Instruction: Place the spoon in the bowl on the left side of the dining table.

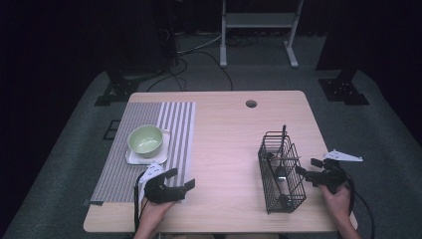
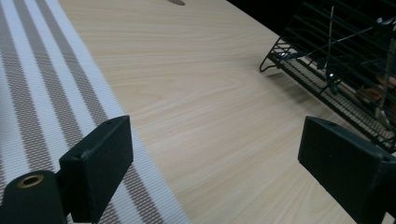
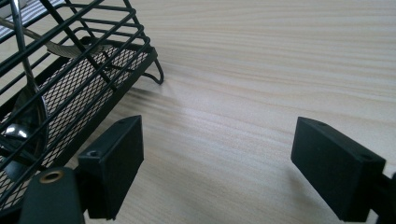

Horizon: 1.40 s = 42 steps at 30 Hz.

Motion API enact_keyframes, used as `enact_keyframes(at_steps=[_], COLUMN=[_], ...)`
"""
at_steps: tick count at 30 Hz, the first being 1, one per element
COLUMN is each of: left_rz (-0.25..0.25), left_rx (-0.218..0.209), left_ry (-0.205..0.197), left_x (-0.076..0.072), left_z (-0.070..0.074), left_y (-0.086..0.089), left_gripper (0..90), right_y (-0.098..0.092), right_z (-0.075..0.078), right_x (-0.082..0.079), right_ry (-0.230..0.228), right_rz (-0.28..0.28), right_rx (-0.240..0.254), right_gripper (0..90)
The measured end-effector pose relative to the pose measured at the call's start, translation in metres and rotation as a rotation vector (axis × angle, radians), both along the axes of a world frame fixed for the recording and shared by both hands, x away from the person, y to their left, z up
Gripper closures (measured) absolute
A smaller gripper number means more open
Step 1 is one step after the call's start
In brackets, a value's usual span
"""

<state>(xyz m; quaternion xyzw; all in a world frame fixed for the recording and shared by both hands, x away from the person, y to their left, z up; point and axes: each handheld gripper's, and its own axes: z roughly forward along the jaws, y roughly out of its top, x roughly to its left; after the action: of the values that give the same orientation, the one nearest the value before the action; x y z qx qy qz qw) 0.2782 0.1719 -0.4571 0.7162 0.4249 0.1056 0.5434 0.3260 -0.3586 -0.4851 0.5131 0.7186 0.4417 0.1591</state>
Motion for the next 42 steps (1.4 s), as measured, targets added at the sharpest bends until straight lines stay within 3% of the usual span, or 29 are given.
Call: enact_keyframes(at_steps=[18, 38, 42], left_rz=[-0.031, -0.040, -0.046], left_rx=[-0.016, -0.004, 0.019], left_ry=[-0.013, -0.016, -0.034], left_x=[-0.004, -0.005, -0.007], left_z=[0.008, 0.010, 0.011], left_y=[-0.014, -0.027, -0.030], left_gripper=[9.5, 7.6, 7.3], right_y=[0.001, 0.001, 0.000], right_z=[0.000, 0.000, 0.000], right_x=[-0.001, -0.001, -0.001], right_ry=[-0.009, -0.010, -0.010], right_rz=[-0.001, -0.001, -0.002], right_rx=[-0.013, -0.008, -0.004], right_gripper=[16.0, 16.0, 16.0])
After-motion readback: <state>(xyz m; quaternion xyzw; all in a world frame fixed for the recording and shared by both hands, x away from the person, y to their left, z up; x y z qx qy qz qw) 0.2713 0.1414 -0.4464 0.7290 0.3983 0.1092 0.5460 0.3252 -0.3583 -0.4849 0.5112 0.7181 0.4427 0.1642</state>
